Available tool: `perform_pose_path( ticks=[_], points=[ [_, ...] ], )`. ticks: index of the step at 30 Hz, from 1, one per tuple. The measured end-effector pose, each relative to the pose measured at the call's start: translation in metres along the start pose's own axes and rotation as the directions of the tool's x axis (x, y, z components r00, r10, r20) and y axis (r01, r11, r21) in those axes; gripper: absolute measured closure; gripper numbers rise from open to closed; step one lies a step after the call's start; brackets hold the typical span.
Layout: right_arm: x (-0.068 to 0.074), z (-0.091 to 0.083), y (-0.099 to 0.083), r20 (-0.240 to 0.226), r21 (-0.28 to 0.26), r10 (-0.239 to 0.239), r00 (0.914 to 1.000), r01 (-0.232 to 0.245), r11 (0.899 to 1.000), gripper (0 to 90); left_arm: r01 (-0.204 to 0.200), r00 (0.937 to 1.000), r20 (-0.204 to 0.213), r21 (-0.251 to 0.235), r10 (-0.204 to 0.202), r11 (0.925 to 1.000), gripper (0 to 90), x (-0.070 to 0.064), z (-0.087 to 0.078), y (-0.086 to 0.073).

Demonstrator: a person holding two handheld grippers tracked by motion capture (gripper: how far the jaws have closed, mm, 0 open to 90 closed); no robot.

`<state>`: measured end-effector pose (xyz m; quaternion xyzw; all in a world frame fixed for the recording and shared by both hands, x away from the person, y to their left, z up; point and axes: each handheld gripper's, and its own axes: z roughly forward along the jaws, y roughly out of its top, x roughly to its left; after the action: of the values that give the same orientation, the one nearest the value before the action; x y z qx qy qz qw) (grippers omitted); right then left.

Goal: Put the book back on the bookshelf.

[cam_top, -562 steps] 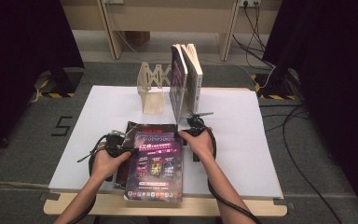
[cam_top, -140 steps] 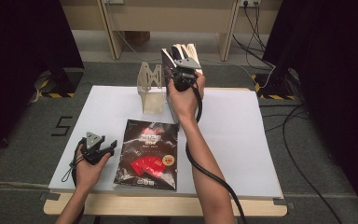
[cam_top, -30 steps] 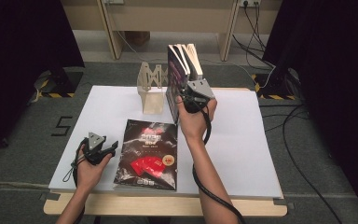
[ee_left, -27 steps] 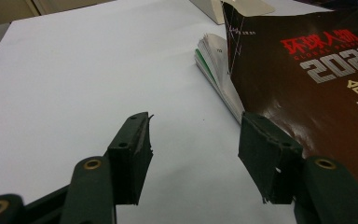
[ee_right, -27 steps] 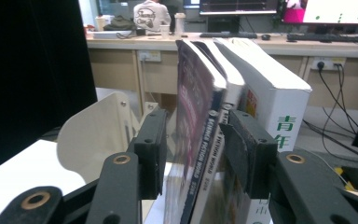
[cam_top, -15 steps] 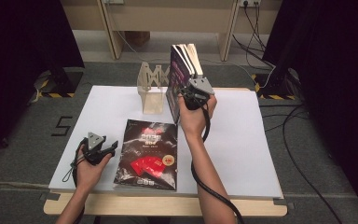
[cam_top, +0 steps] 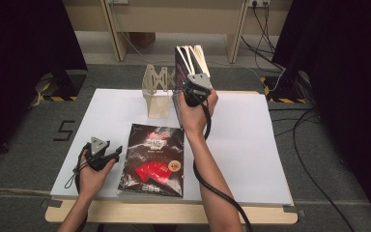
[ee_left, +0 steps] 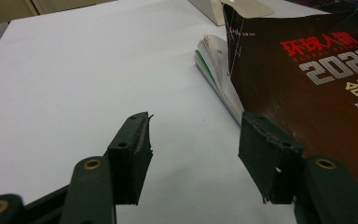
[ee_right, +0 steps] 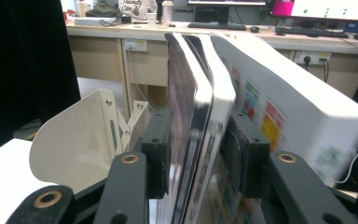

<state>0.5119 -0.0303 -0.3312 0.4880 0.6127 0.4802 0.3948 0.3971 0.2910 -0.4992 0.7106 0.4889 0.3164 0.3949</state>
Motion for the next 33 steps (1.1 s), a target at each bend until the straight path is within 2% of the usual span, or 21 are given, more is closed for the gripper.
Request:
perform_pose_path(
  ticks=[5,8,20,26,28,31,33],
  points=[
    [0.005,0.014,0.010,-0.014,0.026,-0.025,0.9996,0.026,0.999,65.0,0.006,1.0000,0.000,-0.005,-0.006,1.0000,43.0,0.000,0.001,0.000],
    [0.007,0.026,0.012,-0.033,0.059,-0.028,0.9990,0.030,0.998,66.2,0.007,1.0000,0.000,-0.005,-0.007,1.0000,43.0,0.000,0.001,0.000],
    [0.007,0.055,0.015,-0.048,0.120,-0.011,0.9988,0.017,0.993,70.1,0.009,1.0000,0.002,-0.004,-0.009,1.0000,42.9,0.000,0.001,0.000],
    [0.008,0.058,0.013,-0.032,0.116,-0.024,0.9992,0.028,0.993,74.2,0.008,1.0000,0.003,-0.004,-0.008,1.0000,42.9,0.000,0.001,0.000],
    [0.008,0.058,0.014,-0.026,0.129,-0.035,0.9991,0.038,0.991,75.0,0.004,1.0000,0.002,-0.002,-0.004,1.0000,42.9,0.000,0.001,0.000],
    [0.004,0.059,0.019,-0.050,0.163,-0.021,0.9985,0.029,0.986,76.3,0.003,1.0000,0.002,-0.003,-0.002,1.0000,42.9,0.000,0.001,0.000],
    [0.003,0.060,0.020,-0.074,0.163,-0.005,0.9973,0.017,0.987,76.6,0.003,1.0000,0.002,-0.002,-0.003,1.0000,42.9,0.000,0.001,0.000]
  ],
)
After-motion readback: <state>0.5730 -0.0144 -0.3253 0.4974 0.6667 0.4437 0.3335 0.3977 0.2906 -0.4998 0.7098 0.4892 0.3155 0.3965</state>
